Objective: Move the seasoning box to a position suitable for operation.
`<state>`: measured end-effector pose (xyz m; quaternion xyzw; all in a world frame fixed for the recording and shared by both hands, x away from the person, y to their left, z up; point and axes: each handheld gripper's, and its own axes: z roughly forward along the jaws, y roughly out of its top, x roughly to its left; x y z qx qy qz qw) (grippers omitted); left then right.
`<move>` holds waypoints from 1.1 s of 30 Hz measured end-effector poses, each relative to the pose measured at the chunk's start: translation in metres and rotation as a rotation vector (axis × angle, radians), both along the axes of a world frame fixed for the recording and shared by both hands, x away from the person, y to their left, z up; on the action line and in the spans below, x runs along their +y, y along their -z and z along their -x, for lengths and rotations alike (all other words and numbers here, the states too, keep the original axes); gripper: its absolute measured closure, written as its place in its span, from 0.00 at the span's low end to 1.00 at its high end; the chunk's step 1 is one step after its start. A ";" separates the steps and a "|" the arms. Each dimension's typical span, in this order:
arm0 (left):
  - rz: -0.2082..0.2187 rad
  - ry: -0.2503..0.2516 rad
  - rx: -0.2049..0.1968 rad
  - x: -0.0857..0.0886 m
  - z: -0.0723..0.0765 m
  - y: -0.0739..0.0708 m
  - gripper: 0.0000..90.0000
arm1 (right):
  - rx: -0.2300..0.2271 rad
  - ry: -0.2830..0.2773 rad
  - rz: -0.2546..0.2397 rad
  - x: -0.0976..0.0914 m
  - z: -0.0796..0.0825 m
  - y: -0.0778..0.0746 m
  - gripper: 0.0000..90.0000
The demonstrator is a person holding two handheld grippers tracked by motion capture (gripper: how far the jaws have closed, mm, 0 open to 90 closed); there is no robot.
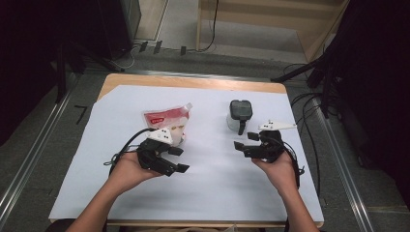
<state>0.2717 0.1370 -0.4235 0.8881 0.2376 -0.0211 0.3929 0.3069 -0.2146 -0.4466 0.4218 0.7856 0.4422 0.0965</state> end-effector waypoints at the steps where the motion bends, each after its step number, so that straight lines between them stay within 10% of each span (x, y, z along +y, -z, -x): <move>1: 0.002 -0.003 0.002 0.001 0.000 0.000 0.41 | -0.005 0.005 -0.002 -0.001 -0.001 0.000 0.34; 33: 0.013 -0.024 0.007 0.006 0.007 0.001 0.40 | -0.010 0.275 0.083 0.005 -0.065 0.007 0.15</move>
